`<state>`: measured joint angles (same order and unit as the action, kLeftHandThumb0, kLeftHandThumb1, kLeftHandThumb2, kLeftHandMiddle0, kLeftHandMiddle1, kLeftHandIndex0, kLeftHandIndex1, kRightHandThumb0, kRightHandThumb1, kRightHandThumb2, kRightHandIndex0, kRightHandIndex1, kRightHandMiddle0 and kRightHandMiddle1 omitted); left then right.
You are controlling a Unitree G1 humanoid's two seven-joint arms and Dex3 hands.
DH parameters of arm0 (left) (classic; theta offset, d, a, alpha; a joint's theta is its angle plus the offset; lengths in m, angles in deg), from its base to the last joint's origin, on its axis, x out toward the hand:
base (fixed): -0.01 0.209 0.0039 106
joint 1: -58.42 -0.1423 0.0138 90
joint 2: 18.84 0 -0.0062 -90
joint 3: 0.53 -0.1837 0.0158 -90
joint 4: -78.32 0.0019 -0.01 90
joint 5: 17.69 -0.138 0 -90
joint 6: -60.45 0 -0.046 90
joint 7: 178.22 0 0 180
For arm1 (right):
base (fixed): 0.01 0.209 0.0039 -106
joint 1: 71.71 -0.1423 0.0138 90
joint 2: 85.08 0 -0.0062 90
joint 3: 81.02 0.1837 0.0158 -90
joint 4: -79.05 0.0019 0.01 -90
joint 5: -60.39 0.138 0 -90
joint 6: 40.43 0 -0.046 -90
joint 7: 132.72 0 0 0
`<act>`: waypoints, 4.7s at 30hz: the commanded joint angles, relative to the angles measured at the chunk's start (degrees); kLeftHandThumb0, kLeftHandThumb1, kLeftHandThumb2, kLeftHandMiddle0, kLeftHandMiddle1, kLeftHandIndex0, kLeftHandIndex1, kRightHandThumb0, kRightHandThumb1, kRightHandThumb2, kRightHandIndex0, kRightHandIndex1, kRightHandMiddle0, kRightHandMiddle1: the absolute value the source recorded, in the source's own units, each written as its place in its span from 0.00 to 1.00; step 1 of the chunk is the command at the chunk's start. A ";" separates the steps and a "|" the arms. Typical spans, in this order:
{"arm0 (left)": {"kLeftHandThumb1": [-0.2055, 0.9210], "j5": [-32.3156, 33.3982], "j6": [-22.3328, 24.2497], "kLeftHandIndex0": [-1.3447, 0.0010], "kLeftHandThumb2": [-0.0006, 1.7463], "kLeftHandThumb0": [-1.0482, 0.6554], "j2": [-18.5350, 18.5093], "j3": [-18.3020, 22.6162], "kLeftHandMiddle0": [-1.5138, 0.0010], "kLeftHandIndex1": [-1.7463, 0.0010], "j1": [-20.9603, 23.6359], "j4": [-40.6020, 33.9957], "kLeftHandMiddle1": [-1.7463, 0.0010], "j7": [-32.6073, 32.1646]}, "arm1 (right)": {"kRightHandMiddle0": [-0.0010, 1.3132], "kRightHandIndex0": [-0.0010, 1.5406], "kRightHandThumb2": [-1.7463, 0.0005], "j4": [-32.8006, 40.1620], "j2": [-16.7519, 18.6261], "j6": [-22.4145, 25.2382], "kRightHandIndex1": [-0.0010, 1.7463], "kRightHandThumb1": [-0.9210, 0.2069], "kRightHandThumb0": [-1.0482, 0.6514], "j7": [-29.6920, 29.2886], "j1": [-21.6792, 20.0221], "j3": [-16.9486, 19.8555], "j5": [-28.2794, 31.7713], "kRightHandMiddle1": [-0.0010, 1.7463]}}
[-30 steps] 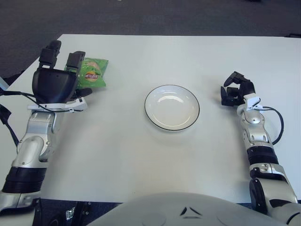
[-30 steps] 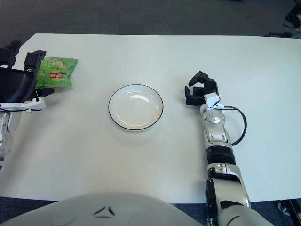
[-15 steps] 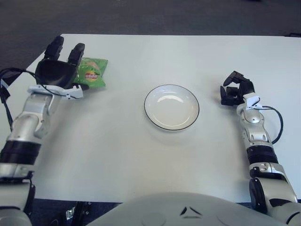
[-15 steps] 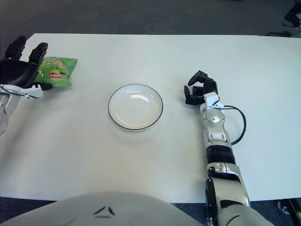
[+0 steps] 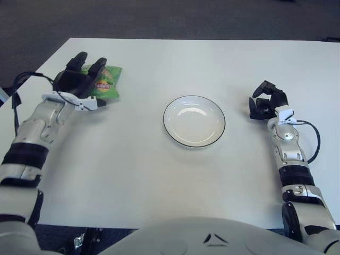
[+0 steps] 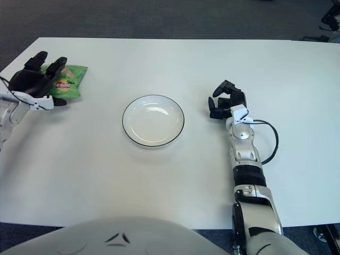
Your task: Put the snack into the plate.
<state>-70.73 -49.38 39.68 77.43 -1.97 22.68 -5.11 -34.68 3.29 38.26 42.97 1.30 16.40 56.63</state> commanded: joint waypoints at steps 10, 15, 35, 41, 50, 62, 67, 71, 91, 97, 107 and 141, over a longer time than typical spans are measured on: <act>0.94 4.94 -8.13 0.99 0.13 0.00 3.25 -6.63 1.00 0.95 10.58 18.26 1.00 4.89 | 0.49 0.87 0.22 -2.04 0.81 3.22 1.00 0.57 0.32 1.32 3.79 -1.16 -0.64 1.00; 0.95 8.46 -9.14 1.00 0.14 0.00 4.46 -7.06 1.00 0.90 11.56 20.53 1.00 8.64 | 0.49 0.87 0.22 -1.94 0.73 3.29 1.00 0.57 0.32 1.45 3.85 -1.21 -0.66 1.00; 0.58 7.82 -3.42 1.00 0.46 0.18 9.04 -11.95 0.99 0.58 13.35 34.88 0.58 -4.77 | 0.49 0.88 0.22 -2.79 0.61 1.73 1.00 0.57 0.32 1.60 3.87 -1.44 -0.91 1.00; 0.49 4.69 -1.52 0.93 0.63 0.57 9.45 -15.56 0.80 0.11 13.15 36.68 0.08 -19.02 | 0.49 0.88 0.22 -2.90 0.42 1.80 1.00 0.57 0.32 1.69 3.94 -1.60 -1.08 1.00; 0.28 2.91 -0.26 0.52 0.83 0.62 10.01 -18.85 0.48 0.00 12.44 37.49 0.18 -31.81 | 0.50 0.88 0.22 -3.21 0.35 2.10 1.00 0.57 0.32 1.52 3.83 -1.58 -1.18 1.00; 0.07 3.63 -0.66 0.37 0.94 0.62 9.47 -19.80 0.32 0.00 12.76 35.23 0.29 -35.54 | 0.50 0.88 0.21 -3.20 0.25 2.51 1.00 0.58 0.32 1.56 3.74 -1.77 -1.21 1.00; 0.09 2.87 0.03 0.39 0.93 0.62 9.17 -20.60 0.31 0.00 12.86 33.95 0.30 -37.63 | 0.50 0.88 0.21 -3.29 0.16 2.70 1.00 0.58 0.32 1.57 3.67 -1.90 -1.30 1.00; 0.10 3.17 -0.99 0.40 0.92 0.62 9.06 -20.34 0.31 0.00 14.32 31.65 0.30 -38.80 | 0.50 0.88 0.21 -4.52 -0.03 2.19 1.00 0.58 0.32 1.69 3.21 -1.94 -1.25 1.00; 0.19 4.49 -2.37 0.54 0.93 0.62 4.60 -10.58 0.41 0.00 5.91 -6.83 0.08 -31.67 | 0.53 0.86 0.18 -15.57 0.05 -5.60 1.00 0.62 0.31 3.84 -0.81 -0.37 1.07 1.00; 0.19 2.79 -3.61 0.54 0.94 0.62 4.38 -8.26 0.42 0.00 5.49 -11.78 0.05 -32.25 | 0.53 0.86 0.18 -16.52 -0.13 -7.06 1.00 0.62 0.31 4.25 -1.10 -0.46 1.02 1.00; 0.19 0.59 -7.63 0.54 0.94 0.62 4.40 -6.03 0.42 0.00 7.49 -18.08 0.05 -32.20 | 0.53 0.85 0.18 -17.96 -0.17 -8.50 1.00 0.62 0.31 4.24 -1.62 -0.60 0.97 1.00; 0.20 -4.35 -21.62 0.55 0.93 0.61 15.10 -7.24 0.42 0.00 12.24 -24.13 0.06 -34.39 | 0.54 0.86 0.17 -17.92 0.32 -7.47 1.00 0.63 0.31 4.34 -1.99 -0.90 0.94 1.00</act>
<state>-74.77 -70.25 55.17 69.50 9.03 -1.08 -39.94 -49.80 1.66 29.11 46.95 -5.01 16.45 57.90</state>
